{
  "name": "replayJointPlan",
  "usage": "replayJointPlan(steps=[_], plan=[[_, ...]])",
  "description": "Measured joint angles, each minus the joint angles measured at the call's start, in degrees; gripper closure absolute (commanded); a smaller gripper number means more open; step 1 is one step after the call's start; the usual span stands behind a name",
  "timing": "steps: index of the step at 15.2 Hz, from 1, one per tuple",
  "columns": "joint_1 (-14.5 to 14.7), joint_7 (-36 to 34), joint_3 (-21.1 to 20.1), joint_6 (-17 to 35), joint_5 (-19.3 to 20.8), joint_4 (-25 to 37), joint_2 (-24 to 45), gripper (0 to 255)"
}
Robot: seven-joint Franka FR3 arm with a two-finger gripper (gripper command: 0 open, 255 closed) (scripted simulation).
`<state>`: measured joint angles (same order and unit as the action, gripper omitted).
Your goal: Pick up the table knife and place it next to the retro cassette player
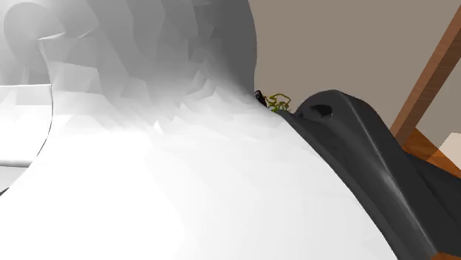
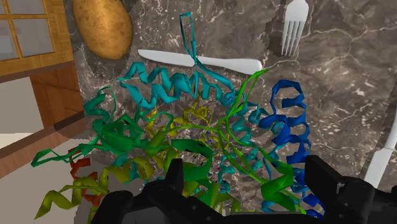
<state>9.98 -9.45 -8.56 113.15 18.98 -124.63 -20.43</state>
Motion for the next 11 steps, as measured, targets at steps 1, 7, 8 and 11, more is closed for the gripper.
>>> replayJointPlan(steps=[1,7,8,11], plan=[[0.1,0.0,0.2,0.0,-0.5,0.1,0.0,0],[3.4,-4.2,0.1,3.7,10.7,2.4,5.6,0],[4.5,-4.3,0.8,4.3,13.3,3.4,7.3,0],[5.5,-5.1,1.8,5.6,15.8,4.6,9.3,0]])
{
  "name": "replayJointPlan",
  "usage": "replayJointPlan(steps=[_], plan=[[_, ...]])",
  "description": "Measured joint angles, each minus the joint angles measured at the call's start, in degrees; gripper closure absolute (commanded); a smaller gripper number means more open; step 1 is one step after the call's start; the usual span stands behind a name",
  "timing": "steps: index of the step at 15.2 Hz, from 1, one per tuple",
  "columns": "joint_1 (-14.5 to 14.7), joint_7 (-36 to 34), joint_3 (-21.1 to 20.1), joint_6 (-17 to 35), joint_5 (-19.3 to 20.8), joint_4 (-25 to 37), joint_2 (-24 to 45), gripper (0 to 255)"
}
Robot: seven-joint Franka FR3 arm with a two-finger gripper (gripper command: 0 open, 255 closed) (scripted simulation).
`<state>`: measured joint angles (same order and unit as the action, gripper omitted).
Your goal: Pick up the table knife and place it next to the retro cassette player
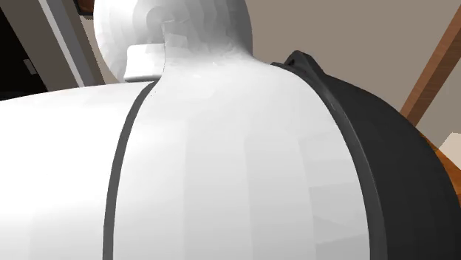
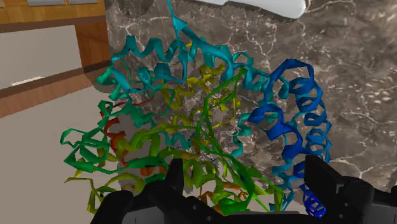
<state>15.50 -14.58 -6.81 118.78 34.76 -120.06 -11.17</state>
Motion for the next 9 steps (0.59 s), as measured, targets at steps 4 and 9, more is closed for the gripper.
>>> replayJointPlan(steps=[4,9], plan=[[0.6,-1.2,0.0,0.0,-4.9,1.5,3.9,0],[1.5,-2.9,-0.4,-0.1,-12.5,5.5,10.4,0]])
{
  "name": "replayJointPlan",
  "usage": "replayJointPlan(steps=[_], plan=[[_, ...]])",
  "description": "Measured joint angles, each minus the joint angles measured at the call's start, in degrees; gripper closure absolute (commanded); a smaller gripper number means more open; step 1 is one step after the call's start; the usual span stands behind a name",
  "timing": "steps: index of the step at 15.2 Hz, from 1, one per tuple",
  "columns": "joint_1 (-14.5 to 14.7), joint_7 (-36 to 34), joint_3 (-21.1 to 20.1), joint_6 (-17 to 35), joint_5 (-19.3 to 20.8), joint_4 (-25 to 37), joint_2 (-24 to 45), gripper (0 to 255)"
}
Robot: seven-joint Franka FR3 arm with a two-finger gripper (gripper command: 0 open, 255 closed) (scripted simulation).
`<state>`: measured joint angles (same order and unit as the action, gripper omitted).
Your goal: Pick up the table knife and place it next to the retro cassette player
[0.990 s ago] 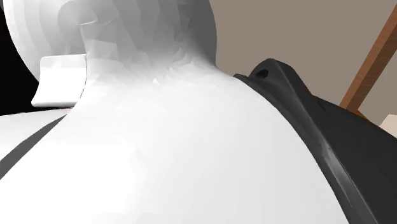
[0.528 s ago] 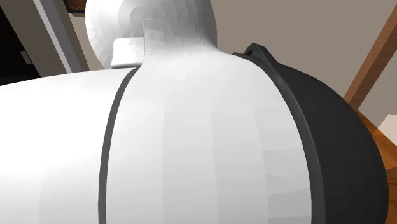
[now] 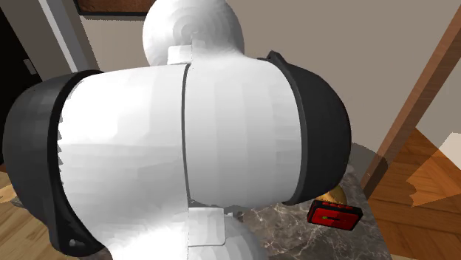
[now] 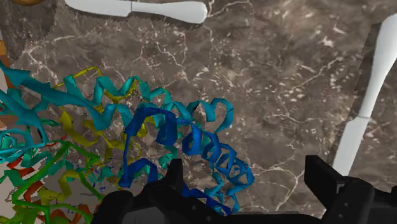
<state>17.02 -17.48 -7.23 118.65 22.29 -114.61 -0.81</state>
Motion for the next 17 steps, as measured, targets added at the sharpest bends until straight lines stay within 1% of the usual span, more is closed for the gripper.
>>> replayJointPlan(steps=[3,7,8,9,10,11,13,17], plan=[[0.7,-1.0,-0.8,-4.9,-4.8,2.7,3.1,0],[1.1,-1.7,-1.9,-7.1,-11.5,6.1,6.8,0],[1.3,-2.2,-2.3,-6.7,-13.2,6.2,8.1,0],[0.9,-1.7,-2.2,-2.8,-14.9,6.2,11.0,0],[1.1,-2.2,-2.6,-0.5,-16.3,8.4,14.1,0],[1.1,-2.3,-2.7,0.8,-17.1,8.8,15.8,0],[1.2,-2.7,-2.9,2.7,-17.6,8.5,17.2,0],[1.3,-3.0,-2.8,5.5,-17.4,7.6,19.0,0]])
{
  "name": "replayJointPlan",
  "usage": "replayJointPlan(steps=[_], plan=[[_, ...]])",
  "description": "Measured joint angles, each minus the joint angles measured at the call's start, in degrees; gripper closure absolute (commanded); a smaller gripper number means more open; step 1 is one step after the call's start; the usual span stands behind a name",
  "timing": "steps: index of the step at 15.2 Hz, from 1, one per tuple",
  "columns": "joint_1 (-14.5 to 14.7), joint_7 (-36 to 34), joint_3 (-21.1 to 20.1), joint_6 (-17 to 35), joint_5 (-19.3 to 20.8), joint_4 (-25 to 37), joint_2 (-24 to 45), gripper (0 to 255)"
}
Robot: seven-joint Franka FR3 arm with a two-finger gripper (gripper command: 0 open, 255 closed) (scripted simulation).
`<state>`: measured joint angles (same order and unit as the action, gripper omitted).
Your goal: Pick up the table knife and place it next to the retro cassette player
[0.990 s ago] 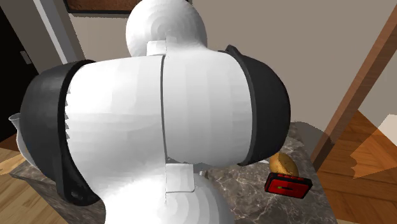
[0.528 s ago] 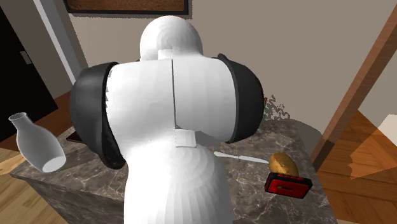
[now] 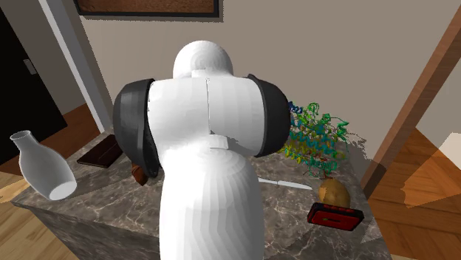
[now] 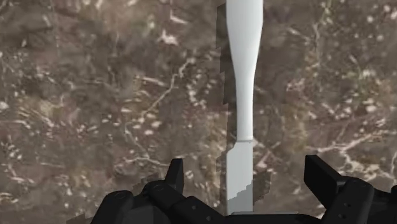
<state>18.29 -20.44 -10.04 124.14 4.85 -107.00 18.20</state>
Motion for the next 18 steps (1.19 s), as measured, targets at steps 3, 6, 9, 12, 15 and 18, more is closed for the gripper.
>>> replayJointPlan(steps=[3,6,9,12,15,18], plan=[[0.0,0.0,0.0,0.9,0.1,-0.6,0.3,0],[0.0,0.0,0.1,1.0,0.1,-0.6,0.4,0],[0.0,0.0,0.1,1.0,0.1,-0.6,0.4,255],[0.0,0.0,0.1,1.0,0.1,-0.6,0.4,255],[0.0,0.0,0.1,1.0,0.1,-0.6,0.4,255],[0.0,0.0,0.1,1.0,0.1,-0.6,0.4,255]])
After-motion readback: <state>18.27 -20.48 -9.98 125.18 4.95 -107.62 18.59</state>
